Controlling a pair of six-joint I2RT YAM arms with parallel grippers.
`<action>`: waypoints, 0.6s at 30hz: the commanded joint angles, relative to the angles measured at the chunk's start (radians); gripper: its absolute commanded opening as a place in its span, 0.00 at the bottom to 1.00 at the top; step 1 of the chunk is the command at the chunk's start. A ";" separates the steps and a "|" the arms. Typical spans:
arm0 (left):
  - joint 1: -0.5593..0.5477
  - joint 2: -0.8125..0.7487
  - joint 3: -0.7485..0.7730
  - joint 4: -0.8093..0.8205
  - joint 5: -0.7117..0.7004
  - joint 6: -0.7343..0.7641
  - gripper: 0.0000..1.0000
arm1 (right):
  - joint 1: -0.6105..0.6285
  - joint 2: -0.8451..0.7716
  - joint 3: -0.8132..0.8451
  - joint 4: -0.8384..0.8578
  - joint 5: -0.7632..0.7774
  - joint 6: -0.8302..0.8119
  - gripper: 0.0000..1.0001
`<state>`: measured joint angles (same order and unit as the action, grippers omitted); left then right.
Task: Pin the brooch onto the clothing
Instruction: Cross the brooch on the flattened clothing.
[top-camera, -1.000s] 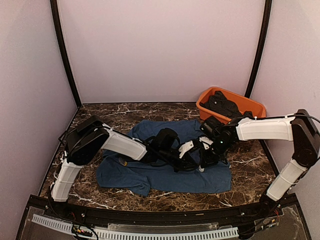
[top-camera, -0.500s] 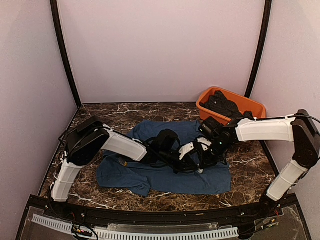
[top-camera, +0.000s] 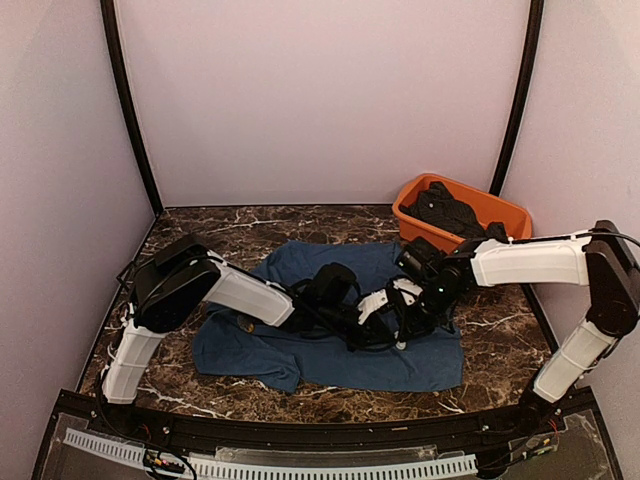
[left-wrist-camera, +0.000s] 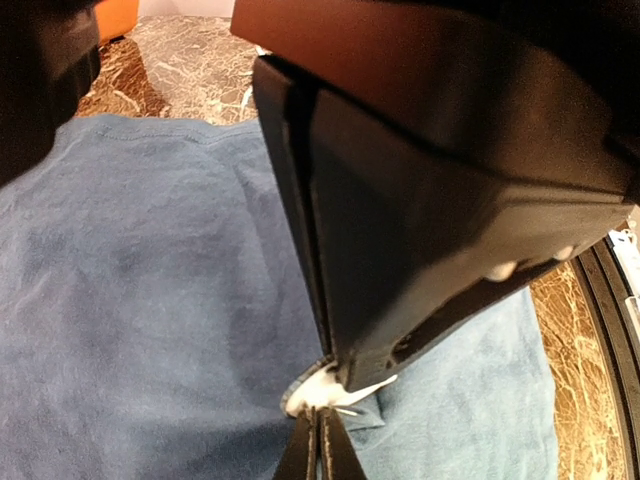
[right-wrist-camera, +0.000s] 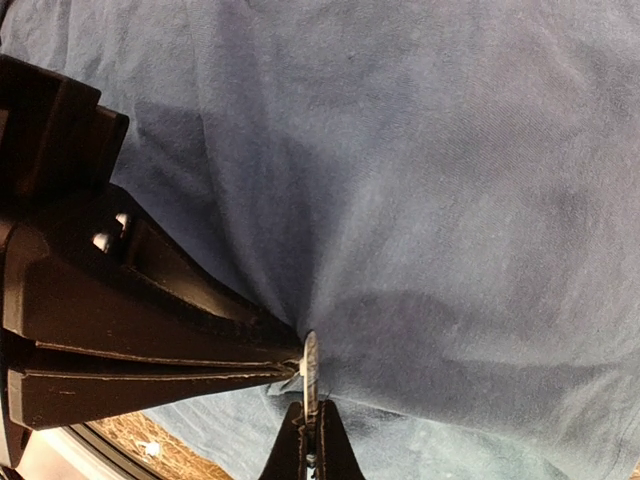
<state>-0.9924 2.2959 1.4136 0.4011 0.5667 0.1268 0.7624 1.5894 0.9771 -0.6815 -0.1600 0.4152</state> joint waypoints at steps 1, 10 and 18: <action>0.017 -0.053 -0.022 0.060 -0.074 -0.021 0.01 | 0.039 0.022 -0.010 -0.040 -0.055 -0.032 0.00; 0.019 -0.066 -0.054 0.111 -0.073 -0.028 0.01 | 0.038 0.057 -0.011 -0.057 -0.013 -0.021 0.00; 0.021 -0.080 -0.090 0.162 -0.068 -0.038 0.01 | 0.038 0.061 -0.006 -0.066 0.001 -0.012 0.00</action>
<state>-0.9932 2.2906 1.3499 0.4858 0.5457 0.1089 0.7753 1.6180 0.9821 -0.6746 -0.1471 0.4042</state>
